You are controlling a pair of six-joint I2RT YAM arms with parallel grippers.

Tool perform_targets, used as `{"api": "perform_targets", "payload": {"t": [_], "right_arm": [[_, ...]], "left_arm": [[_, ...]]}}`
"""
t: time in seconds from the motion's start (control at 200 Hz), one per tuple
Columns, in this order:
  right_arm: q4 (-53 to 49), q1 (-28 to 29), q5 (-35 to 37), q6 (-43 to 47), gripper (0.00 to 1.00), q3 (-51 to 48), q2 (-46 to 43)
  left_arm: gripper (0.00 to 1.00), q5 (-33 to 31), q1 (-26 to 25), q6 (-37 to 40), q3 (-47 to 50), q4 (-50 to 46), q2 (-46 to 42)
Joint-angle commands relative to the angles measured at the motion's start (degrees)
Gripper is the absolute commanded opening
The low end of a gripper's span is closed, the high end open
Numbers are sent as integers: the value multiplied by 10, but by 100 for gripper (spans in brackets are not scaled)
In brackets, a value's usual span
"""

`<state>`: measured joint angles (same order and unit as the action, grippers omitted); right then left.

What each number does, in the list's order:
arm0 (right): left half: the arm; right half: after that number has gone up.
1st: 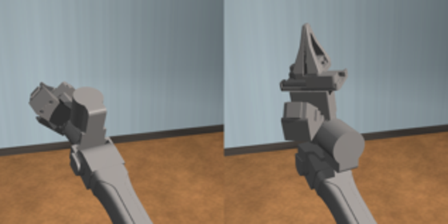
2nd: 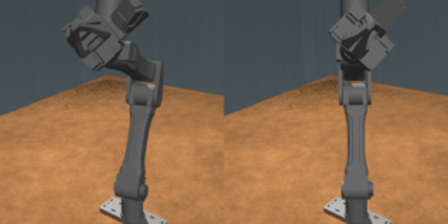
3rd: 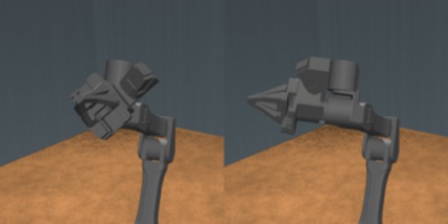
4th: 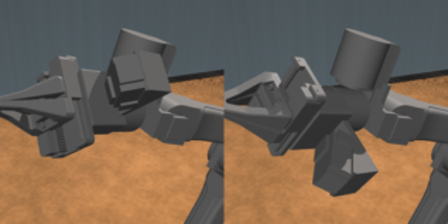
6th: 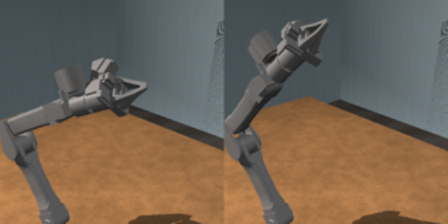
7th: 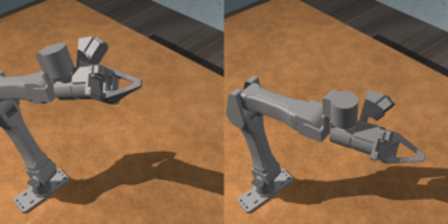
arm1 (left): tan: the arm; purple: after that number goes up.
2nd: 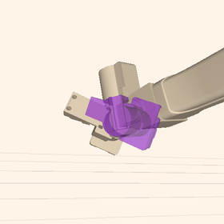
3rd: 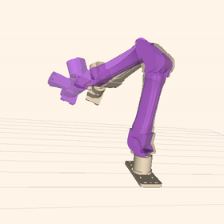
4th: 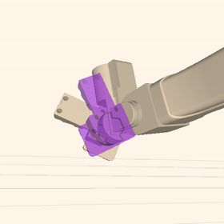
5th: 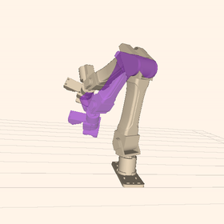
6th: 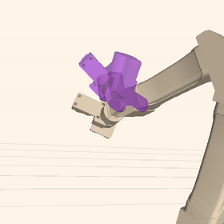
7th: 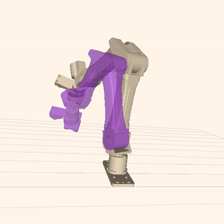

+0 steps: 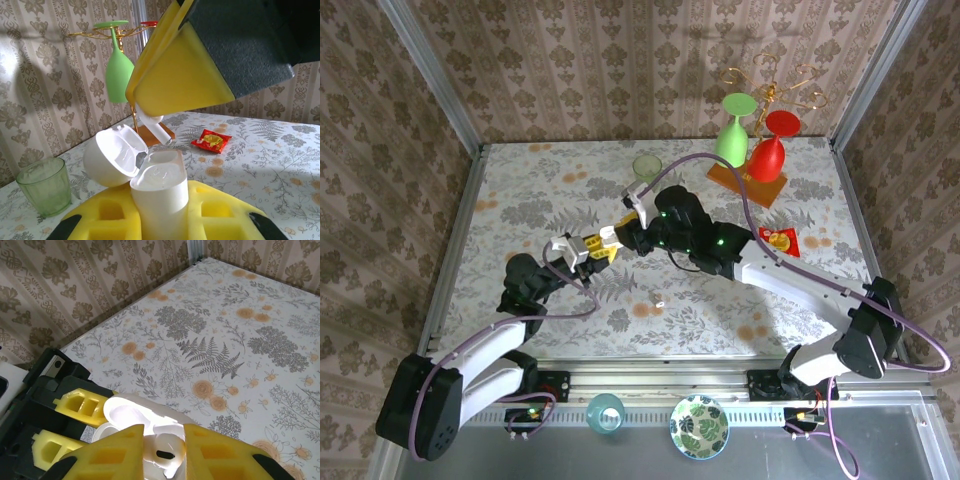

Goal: Insert wireless bluetooth earbuds into charging case

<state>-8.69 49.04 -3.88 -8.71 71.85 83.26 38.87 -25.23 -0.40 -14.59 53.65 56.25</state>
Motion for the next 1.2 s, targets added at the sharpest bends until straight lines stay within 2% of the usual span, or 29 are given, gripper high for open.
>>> {"api": "perform_targets", "payload": {"t": [0.0,0.585,0.735,1.035,1.195], "right_arm": [[27,4,-4,6,22,-10,8],[31,4,8,13,22,-29,5],[38,4,2,5,32,-31,-3],[55,2,4,-12,66,-34,-62],[78,-18,-15,-54,74,-55,-93]], "left_arm": [[3,-7,-5,-10,-18,30,-4],[3,-60,-5,-47,-24,31,-10],[3,-56,-5,-42,-27,24,-10],[3,-45,-6,-13,-20,4,-19],[3,-37,-5,9,-15,-7,-29]]}}
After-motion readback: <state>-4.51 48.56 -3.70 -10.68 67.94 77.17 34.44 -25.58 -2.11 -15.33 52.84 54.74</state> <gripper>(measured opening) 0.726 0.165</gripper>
